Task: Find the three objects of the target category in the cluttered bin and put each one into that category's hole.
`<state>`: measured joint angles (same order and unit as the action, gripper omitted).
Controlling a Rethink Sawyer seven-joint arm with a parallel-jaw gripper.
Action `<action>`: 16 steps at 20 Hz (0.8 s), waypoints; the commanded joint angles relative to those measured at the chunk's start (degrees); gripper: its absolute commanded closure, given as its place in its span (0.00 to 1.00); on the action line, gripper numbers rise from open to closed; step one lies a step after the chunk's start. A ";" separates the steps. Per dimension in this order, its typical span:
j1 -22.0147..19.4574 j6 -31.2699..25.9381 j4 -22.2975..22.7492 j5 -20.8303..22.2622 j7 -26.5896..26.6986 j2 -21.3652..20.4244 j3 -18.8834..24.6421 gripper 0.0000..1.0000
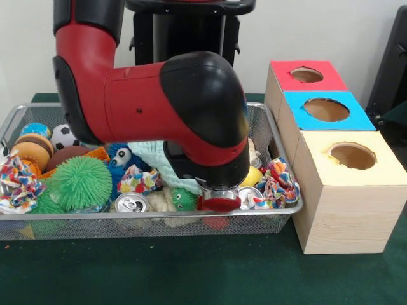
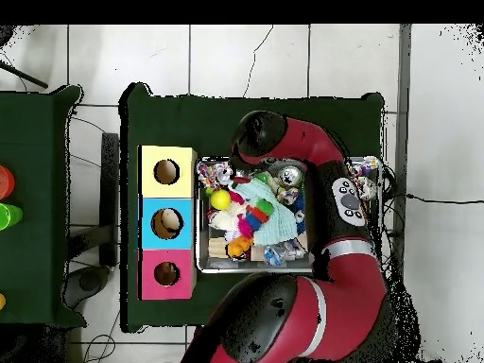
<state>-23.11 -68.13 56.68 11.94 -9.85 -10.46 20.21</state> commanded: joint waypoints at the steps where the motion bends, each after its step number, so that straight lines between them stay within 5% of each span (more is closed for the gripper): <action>1: -3.22 8.69 13.00 -1.02 -18.25 -0.99 -2.72 0.00; 11: -1.88 10.86 18.19 -6.30 -34.10 -3.47 -11.48 0.00; 16: -2.15 10.84 20.75 -8.86 -35.41 -4.38 -14.28 0.00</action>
<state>-24.32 -59.73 66.79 4.56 -18.10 -14.04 12.52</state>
